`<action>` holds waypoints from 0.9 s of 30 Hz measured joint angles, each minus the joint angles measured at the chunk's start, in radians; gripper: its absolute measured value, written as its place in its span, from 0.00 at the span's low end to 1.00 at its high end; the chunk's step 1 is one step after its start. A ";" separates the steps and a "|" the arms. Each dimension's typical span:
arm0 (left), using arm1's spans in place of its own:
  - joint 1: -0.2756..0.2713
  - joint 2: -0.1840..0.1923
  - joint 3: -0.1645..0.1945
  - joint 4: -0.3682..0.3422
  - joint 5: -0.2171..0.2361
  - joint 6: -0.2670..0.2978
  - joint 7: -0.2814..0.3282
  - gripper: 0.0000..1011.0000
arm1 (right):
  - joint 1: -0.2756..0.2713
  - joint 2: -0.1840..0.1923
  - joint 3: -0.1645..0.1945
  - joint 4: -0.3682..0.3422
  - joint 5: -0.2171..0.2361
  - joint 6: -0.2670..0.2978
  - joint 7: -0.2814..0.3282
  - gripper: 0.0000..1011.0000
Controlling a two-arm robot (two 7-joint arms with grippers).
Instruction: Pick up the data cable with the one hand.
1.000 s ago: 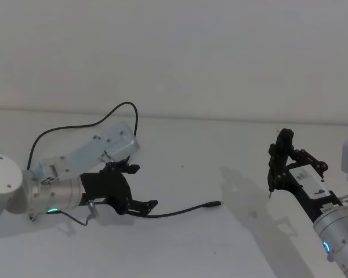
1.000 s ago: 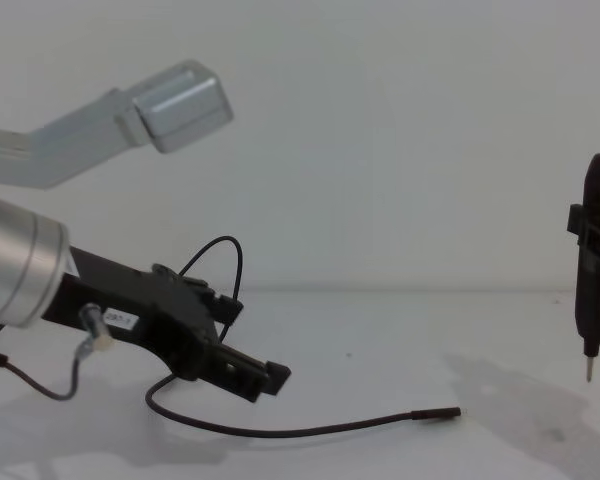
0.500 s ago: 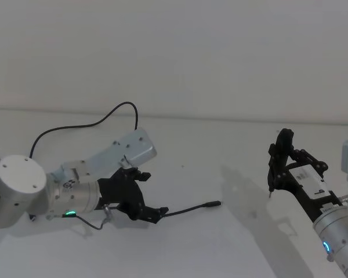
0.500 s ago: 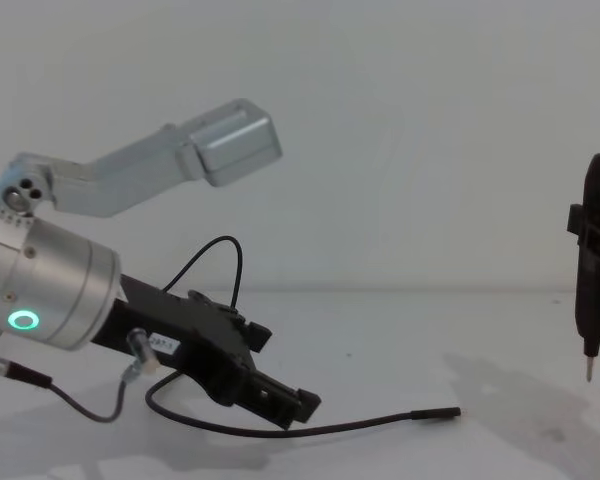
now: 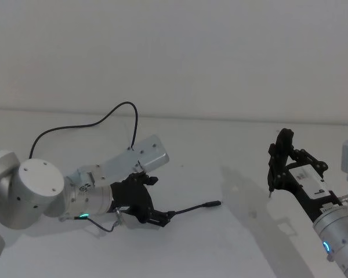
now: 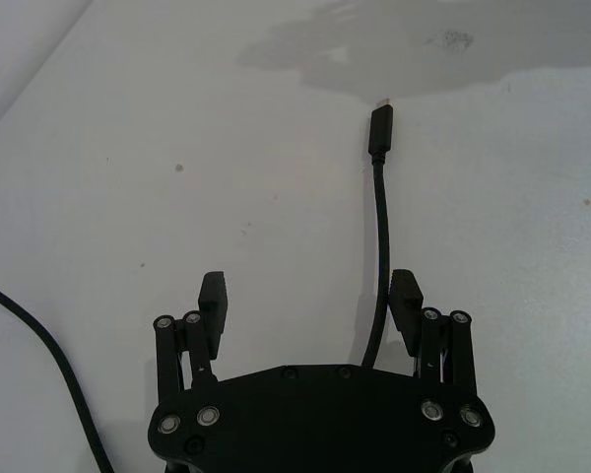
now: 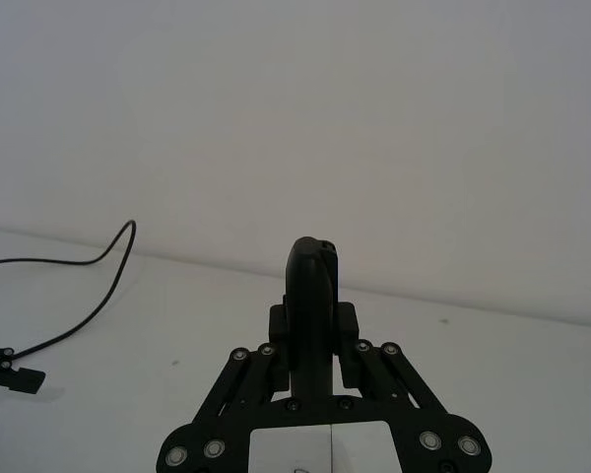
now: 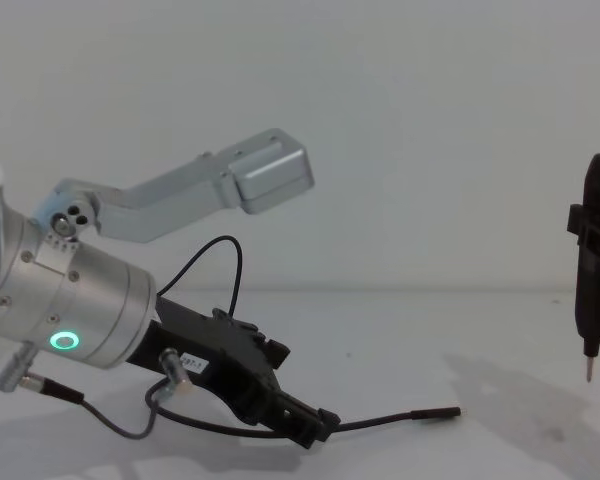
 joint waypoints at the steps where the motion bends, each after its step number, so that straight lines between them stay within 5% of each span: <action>1: -0.001 -0.002 0.001 0.002 0.003 0.000 0.001 0.99 | 0.000 0.000 0.000 0.000 0.000 0.000 0.000 0.27; 27: -0.010 -0.047 0.018 0.043 0.047 0.020 0.015 0.94 | 0.000 0.000 0.000 0.000 0.000 0.000 0.000 0.27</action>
